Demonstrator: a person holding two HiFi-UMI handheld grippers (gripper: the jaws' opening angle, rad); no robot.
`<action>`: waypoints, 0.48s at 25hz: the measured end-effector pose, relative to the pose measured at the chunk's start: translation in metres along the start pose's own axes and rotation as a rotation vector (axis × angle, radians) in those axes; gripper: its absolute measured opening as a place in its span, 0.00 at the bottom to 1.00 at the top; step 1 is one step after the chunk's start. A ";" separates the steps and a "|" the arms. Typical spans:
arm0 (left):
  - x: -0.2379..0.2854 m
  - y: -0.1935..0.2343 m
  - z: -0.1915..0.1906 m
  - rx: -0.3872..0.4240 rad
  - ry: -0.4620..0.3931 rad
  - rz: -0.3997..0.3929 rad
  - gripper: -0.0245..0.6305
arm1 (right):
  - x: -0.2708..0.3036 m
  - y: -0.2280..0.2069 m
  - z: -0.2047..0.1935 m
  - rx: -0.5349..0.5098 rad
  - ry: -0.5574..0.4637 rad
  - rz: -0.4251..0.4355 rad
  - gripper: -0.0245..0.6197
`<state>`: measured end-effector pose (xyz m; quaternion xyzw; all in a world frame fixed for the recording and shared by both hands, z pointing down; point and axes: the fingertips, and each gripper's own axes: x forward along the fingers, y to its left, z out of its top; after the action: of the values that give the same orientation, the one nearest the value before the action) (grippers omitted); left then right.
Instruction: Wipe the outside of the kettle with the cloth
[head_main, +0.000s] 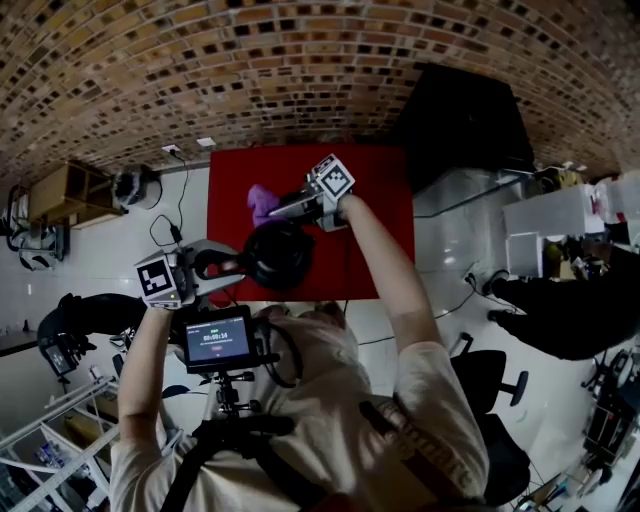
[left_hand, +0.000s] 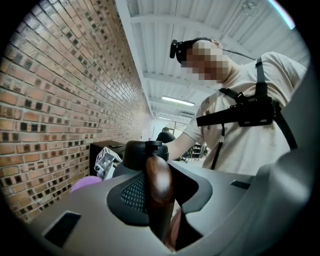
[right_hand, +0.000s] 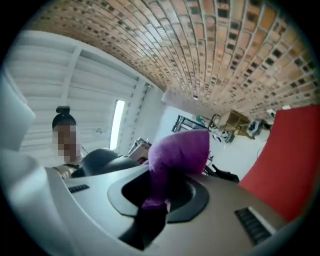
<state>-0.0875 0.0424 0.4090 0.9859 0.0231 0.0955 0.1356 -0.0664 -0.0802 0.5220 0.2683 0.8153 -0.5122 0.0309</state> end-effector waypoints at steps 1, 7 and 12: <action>-0.001 0.000 0.001 -0.012 -0.009 -0.005 0.18 | -0.001 -0.005 -0.009 0.044 -0.015 0.020 0.18; -0.018 0.013 0.010 -0.094 -0.159 0.046 0.18 | -0.030 -0.032 -0.037 0.106 -0.343 0.017 0.18; -0.033 0.029 0.012 -0.145 -0.263 0.110 0.19 | -0.049 -0.069 -0.066 0.095 -0.492 -0.163 0.18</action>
<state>-0.1169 0.0088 0.4000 0.9772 -0.0558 -0.0256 0.2030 -0.0421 -0.0671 0.6256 0.0701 0.7774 -0.6004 0.1742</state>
